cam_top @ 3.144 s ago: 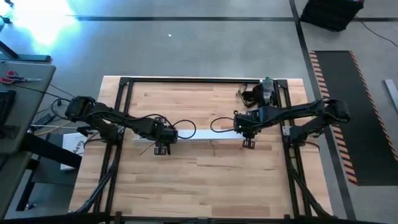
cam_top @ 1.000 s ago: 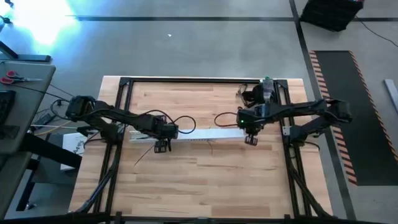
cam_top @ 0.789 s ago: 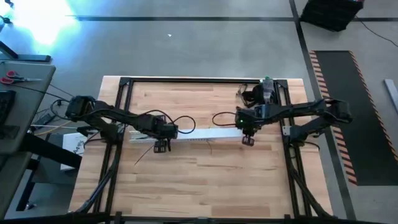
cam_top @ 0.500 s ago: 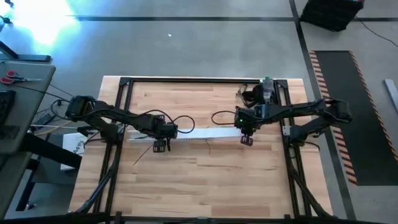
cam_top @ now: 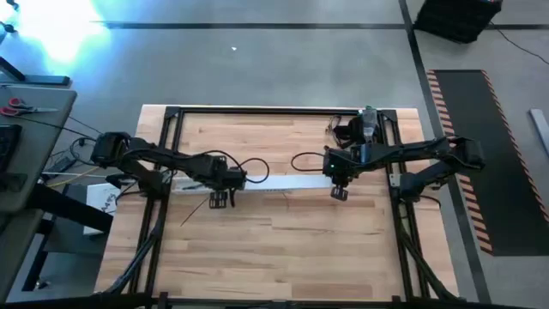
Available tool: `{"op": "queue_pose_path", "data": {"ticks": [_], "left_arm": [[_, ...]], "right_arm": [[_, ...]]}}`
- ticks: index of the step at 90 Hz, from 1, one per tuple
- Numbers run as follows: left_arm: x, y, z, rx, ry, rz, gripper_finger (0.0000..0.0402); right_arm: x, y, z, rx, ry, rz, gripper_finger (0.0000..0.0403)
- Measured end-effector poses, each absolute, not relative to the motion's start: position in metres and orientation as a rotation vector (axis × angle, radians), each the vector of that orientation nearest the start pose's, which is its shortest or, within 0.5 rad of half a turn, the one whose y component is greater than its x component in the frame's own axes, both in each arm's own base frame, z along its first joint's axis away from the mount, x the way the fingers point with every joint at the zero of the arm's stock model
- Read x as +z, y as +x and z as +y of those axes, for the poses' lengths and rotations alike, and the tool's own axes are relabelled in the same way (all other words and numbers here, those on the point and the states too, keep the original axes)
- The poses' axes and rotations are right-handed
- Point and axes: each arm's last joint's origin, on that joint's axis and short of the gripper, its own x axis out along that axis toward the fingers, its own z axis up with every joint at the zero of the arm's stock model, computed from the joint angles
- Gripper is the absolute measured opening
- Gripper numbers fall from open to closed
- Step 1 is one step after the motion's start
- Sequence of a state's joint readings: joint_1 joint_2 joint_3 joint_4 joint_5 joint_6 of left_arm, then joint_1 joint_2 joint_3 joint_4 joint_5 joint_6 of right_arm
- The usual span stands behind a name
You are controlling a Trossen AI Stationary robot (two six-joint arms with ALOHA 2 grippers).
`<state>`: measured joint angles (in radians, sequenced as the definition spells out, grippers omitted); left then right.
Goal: Ziptie cables
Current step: Close the white cable duct
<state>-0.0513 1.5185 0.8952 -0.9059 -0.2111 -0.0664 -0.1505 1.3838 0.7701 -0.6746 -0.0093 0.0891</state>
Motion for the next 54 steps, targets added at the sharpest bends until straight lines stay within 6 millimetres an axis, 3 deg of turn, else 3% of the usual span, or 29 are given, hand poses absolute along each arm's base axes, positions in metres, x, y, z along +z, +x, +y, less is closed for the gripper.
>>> {"op": "queue_pose_path", "data": {"ticks": [16, 54], "left_arm": [[0.166, 0.236, -0.006, 0.19, 0.167, 1.546, 0.0246], [0.166, 0.237, -0.006, 0.168, 0.155, 1.537, 0.0243]], "right_arm": [[0.179, 0.231, -0.035, -0.176, 0.176, 1.274, 0.0], [0.178, 0.227, -0.034, -0.187, 0.171, 1.314, 0.0]]}}
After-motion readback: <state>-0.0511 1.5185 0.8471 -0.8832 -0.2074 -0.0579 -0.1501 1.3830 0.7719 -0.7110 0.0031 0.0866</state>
